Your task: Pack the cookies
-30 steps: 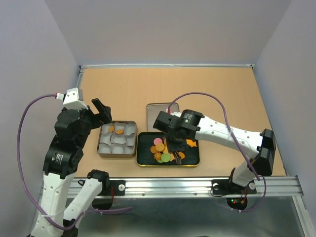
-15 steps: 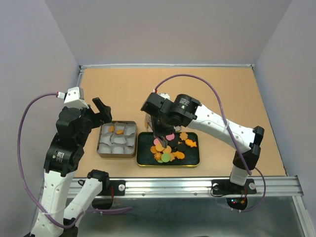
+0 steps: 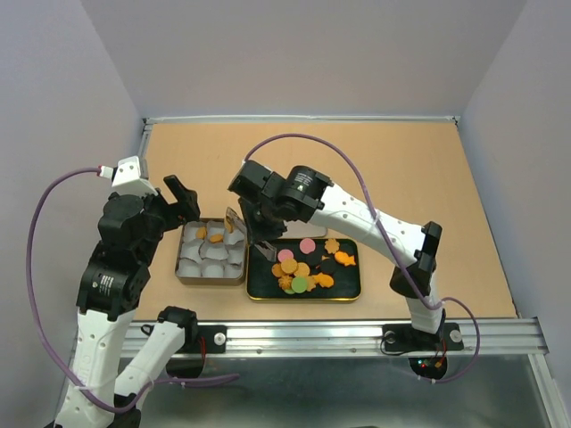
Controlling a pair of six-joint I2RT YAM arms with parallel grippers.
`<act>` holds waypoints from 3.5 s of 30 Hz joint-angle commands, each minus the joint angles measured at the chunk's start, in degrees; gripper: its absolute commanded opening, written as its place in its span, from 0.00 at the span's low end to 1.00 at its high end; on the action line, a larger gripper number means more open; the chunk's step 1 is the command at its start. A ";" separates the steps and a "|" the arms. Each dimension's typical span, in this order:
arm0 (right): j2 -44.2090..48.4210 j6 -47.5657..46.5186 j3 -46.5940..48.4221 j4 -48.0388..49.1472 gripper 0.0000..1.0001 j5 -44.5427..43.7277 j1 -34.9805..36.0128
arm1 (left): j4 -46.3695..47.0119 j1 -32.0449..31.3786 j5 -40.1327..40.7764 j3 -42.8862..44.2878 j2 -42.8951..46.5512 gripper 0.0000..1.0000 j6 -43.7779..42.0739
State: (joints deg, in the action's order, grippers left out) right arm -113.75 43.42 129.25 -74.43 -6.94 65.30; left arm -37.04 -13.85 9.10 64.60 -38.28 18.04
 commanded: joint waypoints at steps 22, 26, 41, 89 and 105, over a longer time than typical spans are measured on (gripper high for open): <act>-4.37 -5.63 -5.32 8.60 0.00 -1.32 -0.17 | 0.56 -0.39 2.23 3.08 -0.74 0.99 -1.87; -4.63 -5.45 -5.68 8.60 0.12 -1.58 -0.26 | 0.56 -0.39 2.15 2.99 -1.09 0.99 -2.13; -0.77 -3.78 -8.84 8.34 0.47 -4.92 -0.52 | 1.26 -0.39 1.88 2.90 -1.44 0.99 -2.31; 24.90 9.41 -41.10 4.03 0.56 -10.99 -1.05 | 1.09 -0.39 -3.04 1.06 -0.74 0.99 2.35; 22.97 7.12 -44.26 7.37 0.56 -9.76 -3.07 | 0.56 -0.39 -2.69 1.67 -0.92 0.99 1.47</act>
State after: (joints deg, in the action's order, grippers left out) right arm -90.37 51.20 85.36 -69.93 -16.10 62.67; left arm -37.78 -13.93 6.07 65.95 -38.87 20.21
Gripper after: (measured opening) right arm 0.562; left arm 0.986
